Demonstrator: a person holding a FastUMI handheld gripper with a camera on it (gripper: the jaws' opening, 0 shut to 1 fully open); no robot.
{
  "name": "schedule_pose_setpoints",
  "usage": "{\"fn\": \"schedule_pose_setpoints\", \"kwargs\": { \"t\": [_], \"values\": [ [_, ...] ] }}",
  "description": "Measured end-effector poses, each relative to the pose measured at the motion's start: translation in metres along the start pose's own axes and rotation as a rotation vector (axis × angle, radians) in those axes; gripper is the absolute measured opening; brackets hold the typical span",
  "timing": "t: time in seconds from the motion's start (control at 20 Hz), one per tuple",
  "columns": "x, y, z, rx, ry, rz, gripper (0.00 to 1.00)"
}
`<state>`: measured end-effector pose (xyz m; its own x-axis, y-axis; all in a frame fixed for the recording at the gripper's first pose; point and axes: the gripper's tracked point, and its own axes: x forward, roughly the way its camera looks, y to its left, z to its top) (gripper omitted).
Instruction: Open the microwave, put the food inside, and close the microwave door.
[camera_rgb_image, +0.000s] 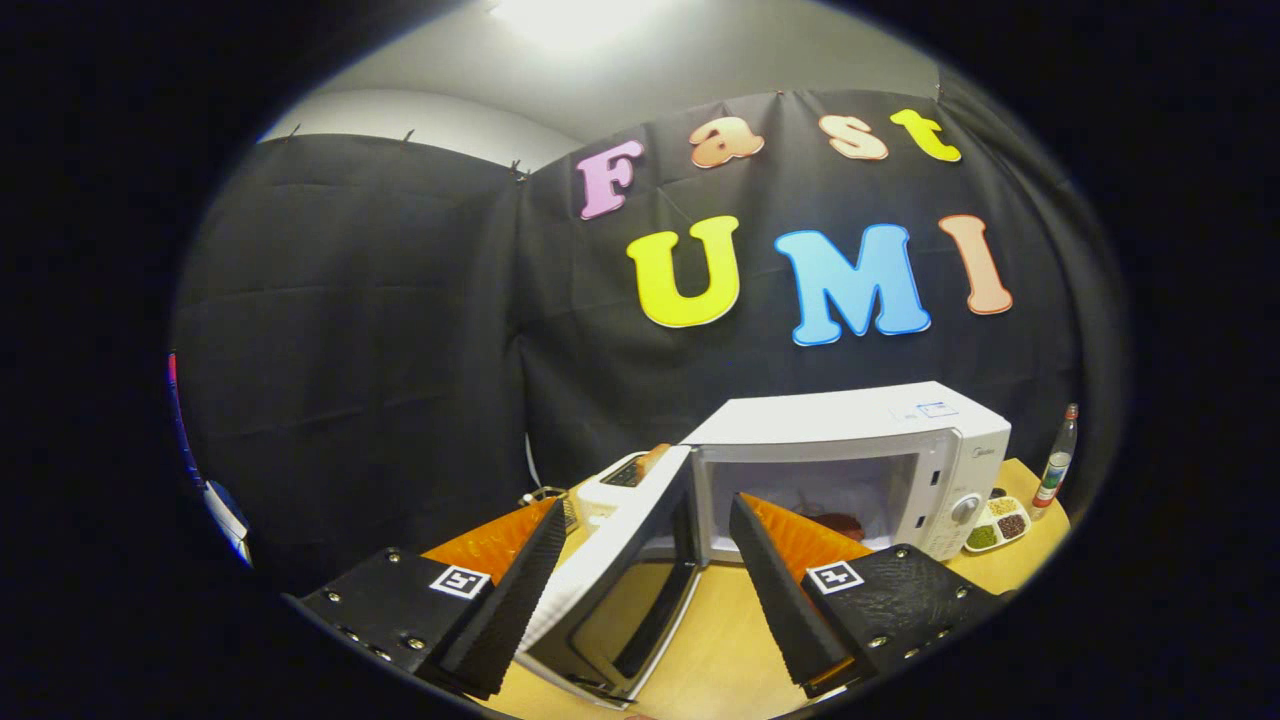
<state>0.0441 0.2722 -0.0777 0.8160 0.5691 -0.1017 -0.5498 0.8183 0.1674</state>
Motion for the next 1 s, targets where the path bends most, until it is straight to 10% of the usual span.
{"fn": "schedule_pose_setpoints", "kwargs": {
  "t": [0.55, 1.0],
  "values": [
    [-0.026, 0.153, -0.046, -0.041, 0.069, 0.282, 0.93],
    [-0.012, 0.164, -0.129, -0.076, 0.259, 0.305, 0.08]
  ]
}}
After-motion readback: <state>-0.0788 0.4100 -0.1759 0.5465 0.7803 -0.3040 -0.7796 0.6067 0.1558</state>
